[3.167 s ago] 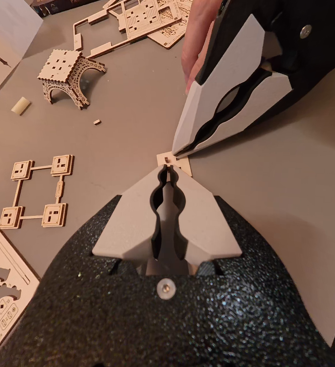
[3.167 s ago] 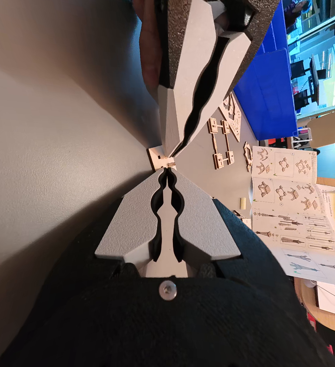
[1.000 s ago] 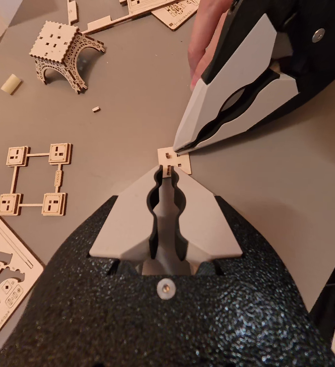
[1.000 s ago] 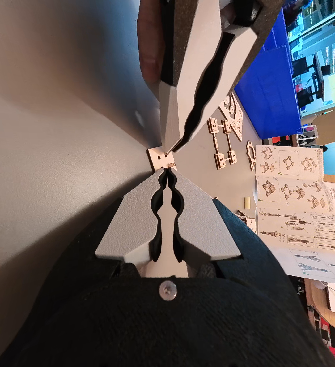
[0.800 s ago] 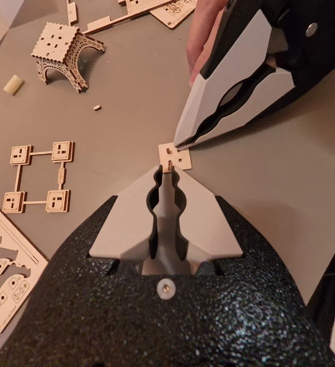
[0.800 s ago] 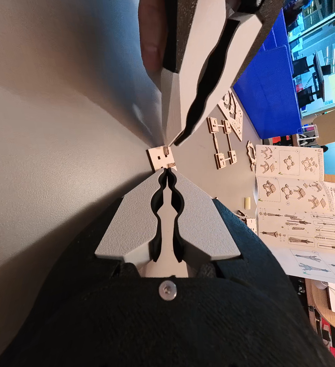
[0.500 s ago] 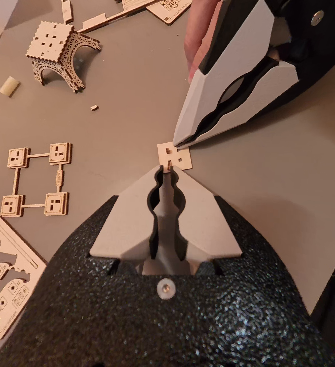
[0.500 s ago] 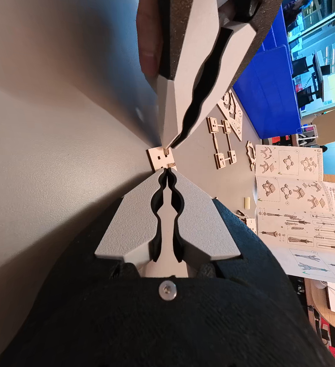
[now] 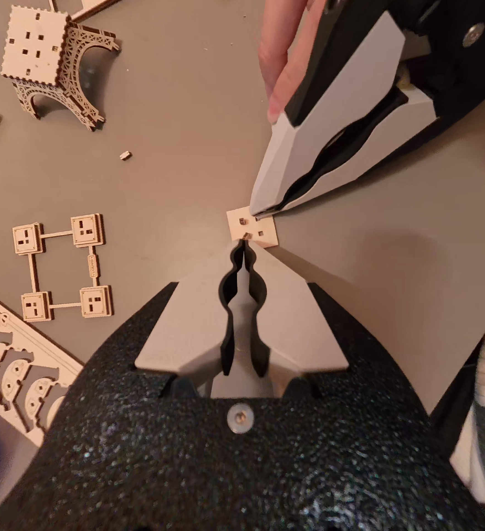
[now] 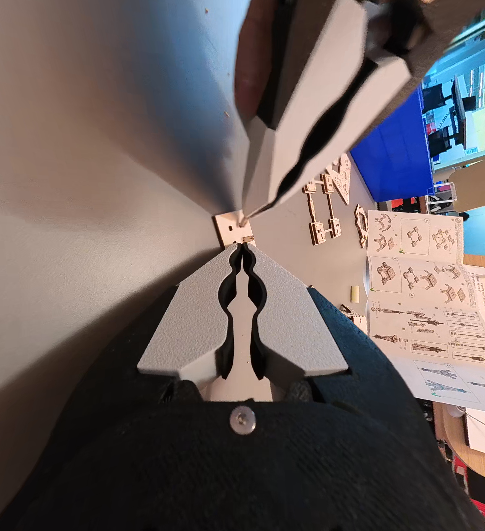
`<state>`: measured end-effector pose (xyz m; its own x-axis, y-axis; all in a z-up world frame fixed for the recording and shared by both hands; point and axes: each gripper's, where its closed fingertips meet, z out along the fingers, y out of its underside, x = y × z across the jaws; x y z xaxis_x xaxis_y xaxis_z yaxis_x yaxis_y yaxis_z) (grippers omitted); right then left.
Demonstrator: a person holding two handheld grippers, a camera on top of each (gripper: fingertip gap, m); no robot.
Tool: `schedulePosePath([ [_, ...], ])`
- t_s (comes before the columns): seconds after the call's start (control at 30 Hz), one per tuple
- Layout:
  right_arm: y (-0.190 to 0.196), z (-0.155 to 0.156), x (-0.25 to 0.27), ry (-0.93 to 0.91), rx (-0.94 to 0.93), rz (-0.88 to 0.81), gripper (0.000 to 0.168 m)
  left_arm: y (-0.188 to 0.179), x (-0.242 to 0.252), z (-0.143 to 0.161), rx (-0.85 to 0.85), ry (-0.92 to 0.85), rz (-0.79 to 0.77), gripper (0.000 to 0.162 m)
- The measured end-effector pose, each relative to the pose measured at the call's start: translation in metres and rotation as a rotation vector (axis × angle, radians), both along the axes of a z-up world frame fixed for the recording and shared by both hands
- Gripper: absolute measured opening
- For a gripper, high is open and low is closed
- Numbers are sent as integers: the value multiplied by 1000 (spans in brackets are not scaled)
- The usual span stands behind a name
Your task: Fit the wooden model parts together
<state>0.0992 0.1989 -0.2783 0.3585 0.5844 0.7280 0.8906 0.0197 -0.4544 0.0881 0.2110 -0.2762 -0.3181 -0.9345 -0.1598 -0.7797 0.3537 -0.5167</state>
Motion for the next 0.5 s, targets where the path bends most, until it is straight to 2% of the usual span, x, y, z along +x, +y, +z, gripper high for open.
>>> schedulePosePath([
  [0.13,1,0,0,-7,5,-1,0,5,1,3,3,66,20,0],
  [0.23,1,1,-1,49,-3,-5,0,11,2,6,-63,44,91,0],
  [0.33,1,19,0,289,-15,-23,1,12,5,14,-262,-49,192,0],
  [0.5,7,66,27,705,4,-100,15,5,15,54,-625,-321,295,0],
])
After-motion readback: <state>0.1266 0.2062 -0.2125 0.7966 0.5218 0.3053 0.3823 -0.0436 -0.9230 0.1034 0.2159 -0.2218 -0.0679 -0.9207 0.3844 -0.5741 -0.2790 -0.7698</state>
